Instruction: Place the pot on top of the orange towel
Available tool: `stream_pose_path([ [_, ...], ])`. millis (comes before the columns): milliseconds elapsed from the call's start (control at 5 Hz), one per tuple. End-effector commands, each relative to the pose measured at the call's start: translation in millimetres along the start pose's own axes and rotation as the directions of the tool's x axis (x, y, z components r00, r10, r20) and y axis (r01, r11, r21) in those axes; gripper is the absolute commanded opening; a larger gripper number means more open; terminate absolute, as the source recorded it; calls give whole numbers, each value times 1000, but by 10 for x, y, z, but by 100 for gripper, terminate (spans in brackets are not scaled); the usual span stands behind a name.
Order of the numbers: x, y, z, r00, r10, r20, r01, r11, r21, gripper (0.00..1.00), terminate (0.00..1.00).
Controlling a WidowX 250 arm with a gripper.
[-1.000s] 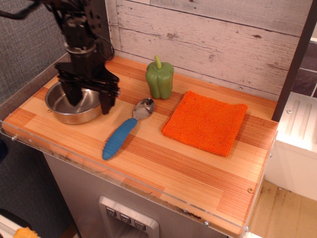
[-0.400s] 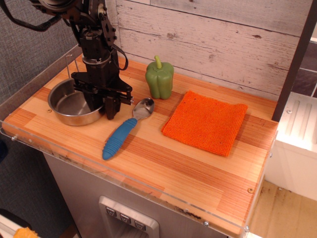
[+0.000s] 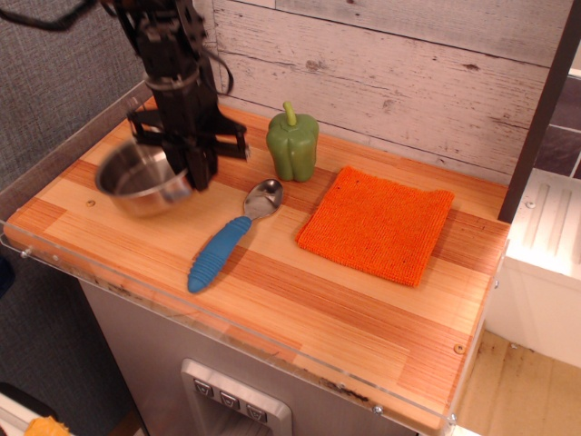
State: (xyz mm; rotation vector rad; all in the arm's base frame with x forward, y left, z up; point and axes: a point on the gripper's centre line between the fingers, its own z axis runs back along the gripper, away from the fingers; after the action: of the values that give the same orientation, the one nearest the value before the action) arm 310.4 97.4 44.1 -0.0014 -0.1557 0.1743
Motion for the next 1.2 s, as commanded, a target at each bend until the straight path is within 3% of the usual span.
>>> stream_pose_path([
  [0, 15, -78, 907, 964, 163, 212, -176, 983, 43, 0, 0],
  [200, -150, -515, 1178, 961, 89, 263, -104, 994, 44, 0, 0],
  [400, -286, -975, 1177, 970, -25, 241, 21, 1000, 20, 0, 0],
  [600, -409, -1447, 1031, 962, -181, 203, 181, 983, 16, 0, 0],
  [800, -485, -1791, 887, 932, -318, 174, 317, 948, 32, 0, 0],
  [1000, -488, -1944, 710, 910, -388, 146, 387, 921, 33, 0, 0],
])
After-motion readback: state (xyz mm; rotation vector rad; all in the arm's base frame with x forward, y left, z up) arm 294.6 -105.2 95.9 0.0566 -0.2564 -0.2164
